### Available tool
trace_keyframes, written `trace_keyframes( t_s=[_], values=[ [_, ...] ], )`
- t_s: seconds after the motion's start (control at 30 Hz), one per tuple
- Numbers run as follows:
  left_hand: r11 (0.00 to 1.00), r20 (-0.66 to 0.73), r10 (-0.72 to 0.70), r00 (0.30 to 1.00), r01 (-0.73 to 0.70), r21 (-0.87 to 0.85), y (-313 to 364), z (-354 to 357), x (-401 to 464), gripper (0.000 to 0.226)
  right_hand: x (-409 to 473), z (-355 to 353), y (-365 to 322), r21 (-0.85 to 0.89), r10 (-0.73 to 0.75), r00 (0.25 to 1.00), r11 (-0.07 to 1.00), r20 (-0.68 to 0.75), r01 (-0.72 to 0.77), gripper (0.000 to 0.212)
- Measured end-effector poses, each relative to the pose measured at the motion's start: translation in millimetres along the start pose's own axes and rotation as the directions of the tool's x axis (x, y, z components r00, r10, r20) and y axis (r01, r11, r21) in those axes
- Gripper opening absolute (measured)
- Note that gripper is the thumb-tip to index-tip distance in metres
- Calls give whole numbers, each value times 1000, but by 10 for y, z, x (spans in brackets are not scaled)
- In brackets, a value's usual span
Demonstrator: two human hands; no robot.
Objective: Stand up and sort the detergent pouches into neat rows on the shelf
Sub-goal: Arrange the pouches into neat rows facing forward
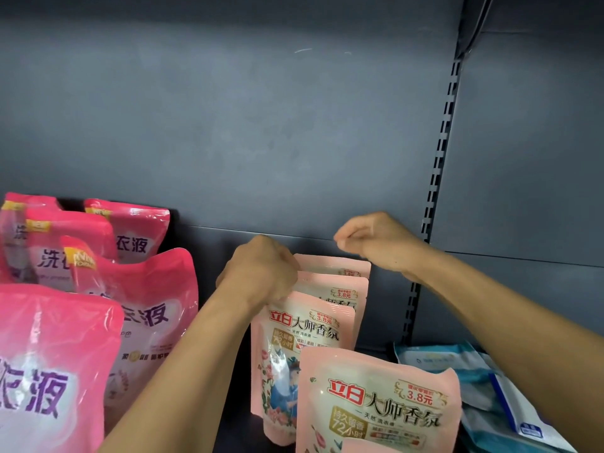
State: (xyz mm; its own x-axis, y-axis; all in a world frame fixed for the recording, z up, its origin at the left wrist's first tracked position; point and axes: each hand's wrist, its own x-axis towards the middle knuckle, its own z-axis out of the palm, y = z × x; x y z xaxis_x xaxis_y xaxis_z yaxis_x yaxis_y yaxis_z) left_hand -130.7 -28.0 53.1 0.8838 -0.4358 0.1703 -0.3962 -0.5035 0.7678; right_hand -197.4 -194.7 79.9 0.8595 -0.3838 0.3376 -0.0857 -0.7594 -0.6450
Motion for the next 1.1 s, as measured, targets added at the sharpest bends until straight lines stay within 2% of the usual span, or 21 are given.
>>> trace_keyframes(
  t_s=[0.07, 0.13, 0.2, 0.23, 0.33, 0.47, 0.57, 0.6, 0.77, 1.0, 1.1],
  values=[
    [997, -27, 6, 1000, -8, -81, -24, -8, -34, 26, -112, -68, -66, -34, -124, 989, 992, -84, 122, 9],
    [981, -79, 22, 997, -37, -188, -62, -18, -74, 19, -234, -64, -116, -89, -172, 984, 980, 54, 176, 6],
    [941, -150, 24, 988, -74, -331, -109, -15, -140, 19, -321, 32, -115, -225, -117, 971, 960, 210, 164, 8],
    [913, -175, 12, 984, -82, -399, -133, -11, -183, 24, -341, 84, -104, -297, -100, 969, 940, 228, 166, 9],
    [846, -174, -23, 984, -74, -528, -205, 17, -297, 26, -345, 168, -78, -388, -103, 984, 909, 148, 153, 18],
    [802, -110, -44, 993, -30, -597, -268, 40, -398, 36, -336, 169, -67, -366, -58, 993, 926, 104, 93, 10],
    [720, -49, -32, 998, -11, -694, -290, 10, -515, 36, -318, 162, -37, -361, -23, 995, 931, 102, 58, 5],
    [709, -33, -20, 999, -9, -706, -309, 3, -549, 35, -318, 157, -29, -361, -12, 995, 931, 101, 48, 2],
    [673, 12, 40, 999, -18, -740, -399, 27, -629, 34, -347, 142, -24, -348, 12, 995, 937, 98, 23, 13],
    [648, 8, 12, 1000, -2, -761, -377, 114, -556, 18, -356, 146, -45, -251, 41, 989, 968, 141, -4, 11],
    [654, -3, 9, 1000, -8, -756, -419, 162, -573, 18, -357, 149, -27, -263, 32, 991, 965, 128, 3, 11]
  ],
)
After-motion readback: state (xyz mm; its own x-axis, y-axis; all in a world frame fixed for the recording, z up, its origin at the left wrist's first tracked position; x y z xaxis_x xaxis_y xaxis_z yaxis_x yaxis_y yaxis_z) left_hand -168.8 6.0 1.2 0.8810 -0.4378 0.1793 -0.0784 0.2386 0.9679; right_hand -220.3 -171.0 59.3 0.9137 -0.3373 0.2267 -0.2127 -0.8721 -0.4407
